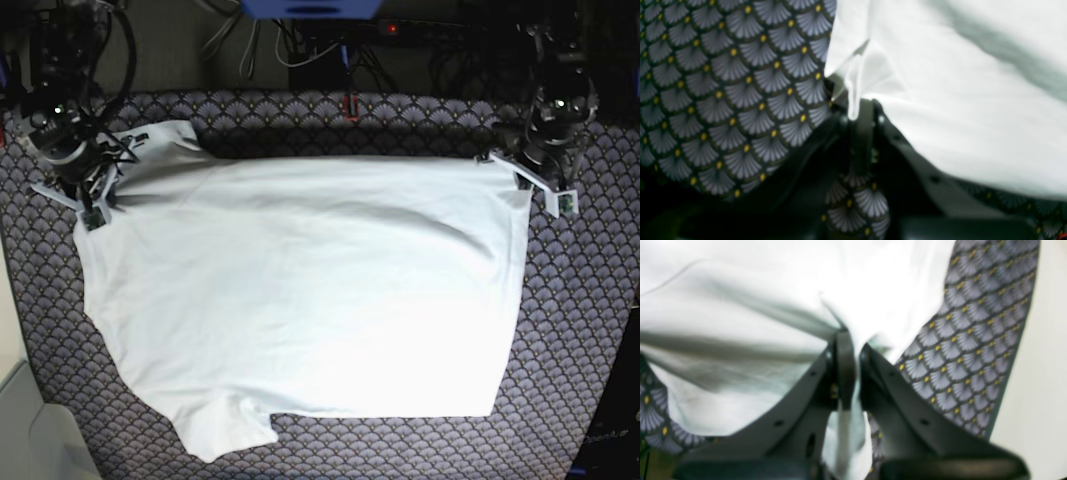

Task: Fold the T-shirt properly
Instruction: 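Lift both shoulder corners and drag them across toward the hem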

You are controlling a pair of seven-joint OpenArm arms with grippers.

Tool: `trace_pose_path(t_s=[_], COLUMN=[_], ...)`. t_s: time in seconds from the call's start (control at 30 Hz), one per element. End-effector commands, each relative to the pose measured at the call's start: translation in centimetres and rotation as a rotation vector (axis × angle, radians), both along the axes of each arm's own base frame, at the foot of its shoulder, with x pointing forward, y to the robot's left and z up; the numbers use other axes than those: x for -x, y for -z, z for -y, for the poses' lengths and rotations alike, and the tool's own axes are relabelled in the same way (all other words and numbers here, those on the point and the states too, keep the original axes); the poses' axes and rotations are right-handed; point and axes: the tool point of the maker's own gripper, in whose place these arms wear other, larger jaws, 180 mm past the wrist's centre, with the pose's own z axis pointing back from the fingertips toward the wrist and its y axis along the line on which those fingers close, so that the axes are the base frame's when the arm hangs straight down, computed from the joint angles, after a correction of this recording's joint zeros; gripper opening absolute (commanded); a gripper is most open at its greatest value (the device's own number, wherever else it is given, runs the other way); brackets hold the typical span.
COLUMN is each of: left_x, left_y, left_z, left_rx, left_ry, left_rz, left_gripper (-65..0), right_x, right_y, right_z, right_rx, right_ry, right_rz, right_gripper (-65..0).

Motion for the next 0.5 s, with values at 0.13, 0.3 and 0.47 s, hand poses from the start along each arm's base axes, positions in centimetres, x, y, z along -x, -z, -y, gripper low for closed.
trace_pose_path(t_s=[0.13,0.3,0.47], left_x=[-2.7,-4.3,-6.4], left_y=[-3.6,-7.2,-8.9], left_z=[-2.0,-2.6,-3.1], left_rx=[-0.076,-0.154,-0.208], left_ry=[0.012,0.042,0.037], left_rz=[0.079,0.162,0.177], left_gripper=[-64.5,-64.5,-64.5], right_x=[-1.7,-2.6,-4.5], right_y=[-1.6,-2.0,-3.5], right_z=[-0.5,-1.5,-1.7], right_rx=[0.015,0.008,0.008], right_ry=[-0.027,-0.055,-0.062], right_rz=[0.06,0.078,0.132], right_gripper=[-65.0,-65.0,-65.0])
